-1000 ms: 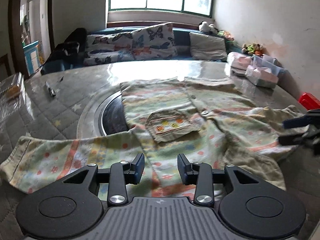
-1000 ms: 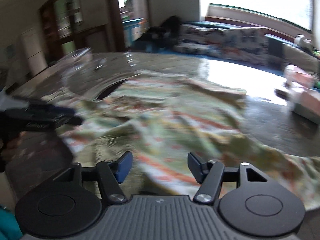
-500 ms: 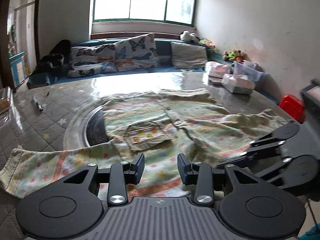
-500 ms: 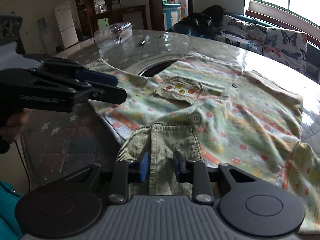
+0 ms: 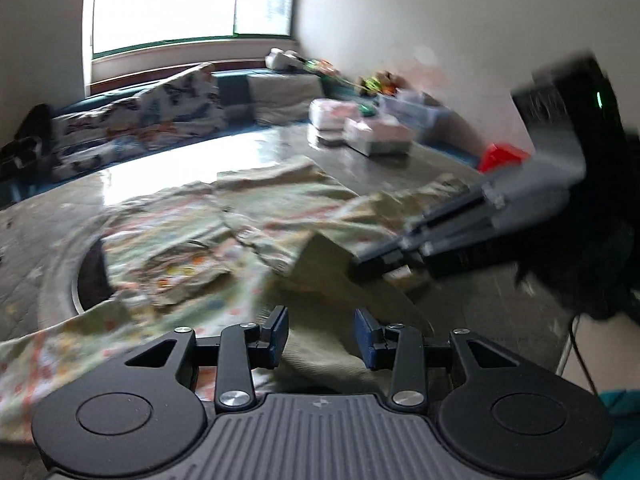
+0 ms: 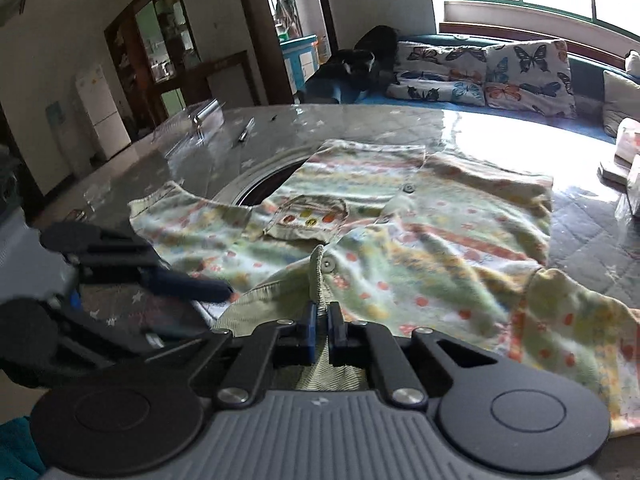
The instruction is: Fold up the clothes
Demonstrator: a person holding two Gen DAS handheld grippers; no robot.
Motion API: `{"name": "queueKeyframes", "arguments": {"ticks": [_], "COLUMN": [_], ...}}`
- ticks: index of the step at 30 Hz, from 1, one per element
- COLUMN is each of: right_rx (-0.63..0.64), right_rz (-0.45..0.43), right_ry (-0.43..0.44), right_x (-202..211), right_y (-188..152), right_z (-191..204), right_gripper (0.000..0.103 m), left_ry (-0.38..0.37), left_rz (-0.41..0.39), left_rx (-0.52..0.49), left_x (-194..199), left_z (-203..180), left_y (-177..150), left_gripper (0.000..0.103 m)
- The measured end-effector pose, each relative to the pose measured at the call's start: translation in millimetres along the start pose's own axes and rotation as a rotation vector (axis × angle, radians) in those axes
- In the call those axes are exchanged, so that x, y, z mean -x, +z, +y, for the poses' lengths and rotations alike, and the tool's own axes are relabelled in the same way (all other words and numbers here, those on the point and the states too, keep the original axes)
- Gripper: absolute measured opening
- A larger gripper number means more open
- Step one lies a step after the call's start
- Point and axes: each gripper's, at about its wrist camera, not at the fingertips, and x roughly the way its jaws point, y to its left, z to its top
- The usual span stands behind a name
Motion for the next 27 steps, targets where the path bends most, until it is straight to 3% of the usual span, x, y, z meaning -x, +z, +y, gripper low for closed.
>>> {"name": "queueKeyframes", "arguments": {"ticks": [11,16,22,27], "right_rx": [-0.046,-0.054,-0.071,-0.066], "right_rz": [-0.011,-0.012,-0.024,-0.049], "right_ry": [0.013,0.010,0.003,0.012], "right_x": [0.2,0.0,4.1,15.8], "right_y": [-0.4,-1.2,-1.7,2.9], "right_z": [-4.7,-5.9,-9.0,-5.4], "right_gripper": [0.005,0.005,0.005,0.005], "left_ry": [0.006,-0.018,-0.136,-0.207], "left_rz": [0.094,0.088,0.012,-0.013], "left_rx": [-0.051,-0.038,0.114,0.133], "left_x": [-36.5,-37.6,-20.6,-18.0], "left_z": [-0.6,6.1,27.6,26.8], "left_y": [-9.8,-9.8,-2.8,-5.7], "left_gripper": [0.037,0.011,0.005,0.004]}}
